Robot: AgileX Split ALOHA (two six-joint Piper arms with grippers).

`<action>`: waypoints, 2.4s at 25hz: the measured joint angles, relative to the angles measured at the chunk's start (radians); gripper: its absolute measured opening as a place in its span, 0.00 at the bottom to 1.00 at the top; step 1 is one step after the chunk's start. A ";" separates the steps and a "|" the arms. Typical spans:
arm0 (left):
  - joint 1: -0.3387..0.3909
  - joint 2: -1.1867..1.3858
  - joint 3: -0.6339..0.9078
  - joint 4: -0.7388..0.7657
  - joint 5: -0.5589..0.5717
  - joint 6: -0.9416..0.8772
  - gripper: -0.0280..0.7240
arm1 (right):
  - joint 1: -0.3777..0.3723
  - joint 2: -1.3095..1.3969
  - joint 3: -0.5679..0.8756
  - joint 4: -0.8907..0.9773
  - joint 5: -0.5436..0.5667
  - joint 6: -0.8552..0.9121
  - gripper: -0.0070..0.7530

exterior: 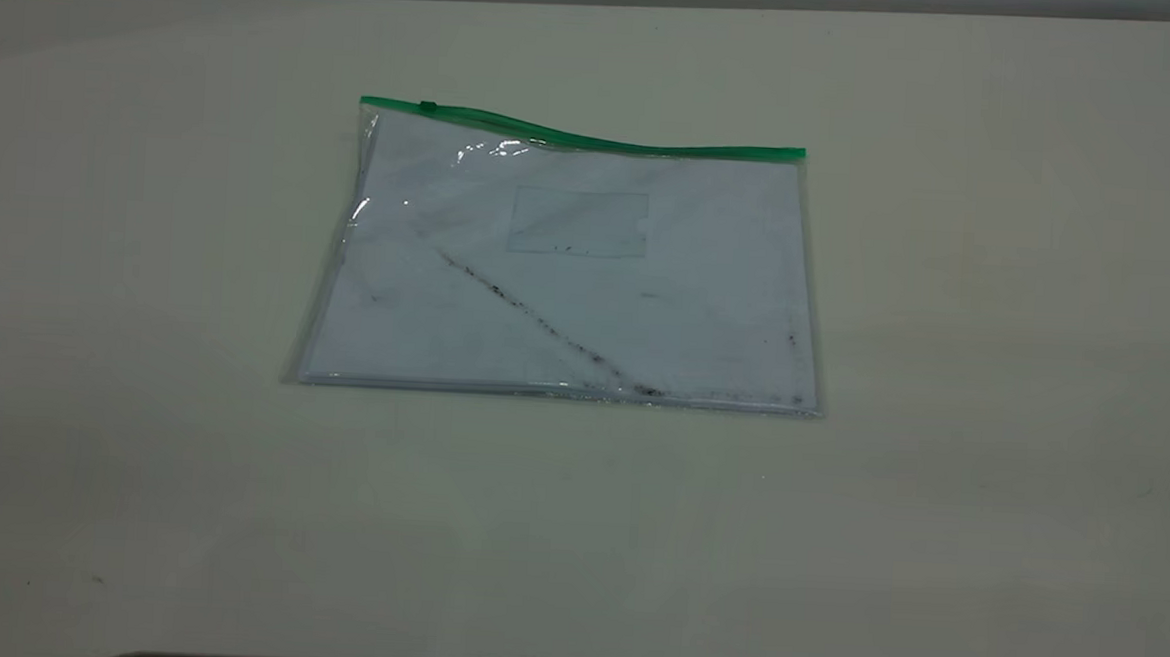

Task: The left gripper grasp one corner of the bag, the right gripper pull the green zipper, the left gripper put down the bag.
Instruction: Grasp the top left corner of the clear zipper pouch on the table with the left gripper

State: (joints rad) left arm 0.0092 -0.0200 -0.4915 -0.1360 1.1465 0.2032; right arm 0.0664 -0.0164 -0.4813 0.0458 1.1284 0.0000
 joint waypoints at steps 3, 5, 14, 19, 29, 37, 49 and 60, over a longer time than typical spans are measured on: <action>0.000 0.000 0.000 0.000 0.000 -0.001 0.75 | 0.000 0.000 0.000 0.000 0.000 0.000 0.73; 0.000 0.000 0.000 0.000 0.000 -0.001 0.75 | 0.000 0.000 0.000 0.000 0.000 0.000 0.73; 0.000 0.000 0.000 0.000 0.000 -0.001 0.75 | 0.000 0.000 0.000 0.000 0.000 0.000 0.73; 0.000 0.000 0.000 0.000 0.000 -0.001 0.75 | 0.000 0.000 0.000 0.000 0.000 0.000 0.73; 0.000 0.000 0.000 0.000 0.000 -0.001 0.75 | 0.000 0.000 0.000 0.000 0.000 0.000 0.73; 0.000 0.000 0.000 0.000 0.000 0.001 0.75 | 0.000 0.000 0.000 0.000 0.000 0.000 0.73; 0.000 0.000 0.000 0.002 -0.001 -0.001 0.75 | 0.000 0.000 0.000 -0.005 -0.001 0.000 0.73; 0.000 0.189 -0.024 0.048 -0.228 -0.240 0.75 | 0.000 0.277 -0.012 0.125 -0.290 -0.150 0.73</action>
State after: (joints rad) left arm 0.0092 0.1692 -0.5152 -0.0881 0.9184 -0.0371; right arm 0.0664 0.2607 -0.4929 0.1704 0.8384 -0.1498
